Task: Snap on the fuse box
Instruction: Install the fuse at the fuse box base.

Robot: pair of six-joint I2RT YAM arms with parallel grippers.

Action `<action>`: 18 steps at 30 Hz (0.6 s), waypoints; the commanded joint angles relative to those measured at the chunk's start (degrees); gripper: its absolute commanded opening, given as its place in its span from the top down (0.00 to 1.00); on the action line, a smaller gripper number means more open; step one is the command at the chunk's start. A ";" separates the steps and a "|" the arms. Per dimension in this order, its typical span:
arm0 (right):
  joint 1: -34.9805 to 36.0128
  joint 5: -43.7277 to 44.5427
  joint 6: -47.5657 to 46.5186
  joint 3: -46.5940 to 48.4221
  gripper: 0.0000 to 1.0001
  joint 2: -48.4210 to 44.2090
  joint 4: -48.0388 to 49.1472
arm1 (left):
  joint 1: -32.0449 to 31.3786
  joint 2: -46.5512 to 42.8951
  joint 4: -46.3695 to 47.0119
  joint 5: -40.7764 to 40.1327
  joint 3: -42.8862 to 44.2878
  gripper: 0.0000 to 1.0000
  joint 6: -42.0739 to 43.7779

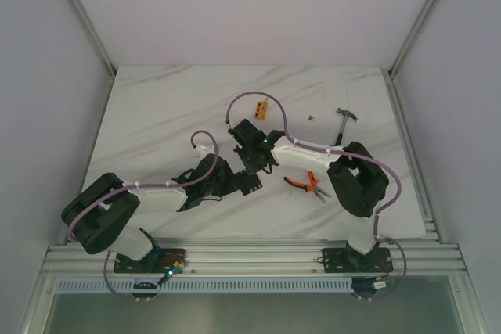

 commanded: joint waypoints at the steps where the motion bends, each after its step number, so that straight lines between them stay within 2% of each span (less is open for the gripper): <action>1: 0.18 1.92 0.08 -6.94 1.00 15.35 -6.13 | -0.31 1.82 -1.32 -0.96 -1.03 0.67 -0.28; 9: 0.97 -0.76 0.94 -5.85 1.00 -0.49 -2.55 | -0.33 -0.22 -1.18 -0.95 -1.36 0.66 -0.32; 18: 0.74 -0.55 1.49 -4.37 0.70 -13.60 1.08 | -0.28 -3.14 -1.24 -1.04 -1.83 0.62 0.00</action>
